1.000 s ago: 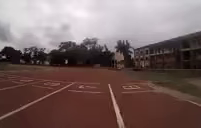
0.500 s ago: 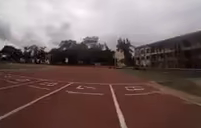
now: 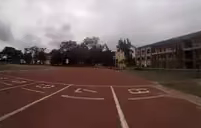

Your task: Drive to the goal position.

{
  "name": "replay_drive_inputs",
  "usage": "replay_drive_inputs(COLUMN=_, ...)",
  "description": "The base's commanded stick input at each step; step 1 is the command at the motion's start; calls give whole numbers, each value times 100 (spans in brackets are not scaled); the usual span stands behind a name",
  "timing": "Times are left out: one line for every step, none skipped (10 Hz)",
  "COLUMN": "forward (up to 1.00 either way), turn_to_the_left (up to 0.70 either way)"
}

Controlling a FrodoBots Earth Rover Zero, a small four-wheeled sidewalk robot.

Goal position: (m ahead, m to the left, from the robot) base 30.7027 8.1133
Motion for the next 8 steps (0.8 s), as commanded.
replay_drive_inputs(forward=50, turn_to_the_left=0)
replay_drive_inputs(forward=50, turn_to_the_left=0)
replay_drive_inputs(forward=50, turn_to_the_left=0)
replay_drive_inputs(forward=50, turn_to_the_left=0)
replay_drive_inputs(forward=50, turn_to_the_left=0)
replay_drive_inputs(forward=50, turn_to_the_left=0)
replay_drive_inputs(forward=50, turn_to_the_left=0)
replay_drive_inputs(forward=50, turn_to_the_left=0)
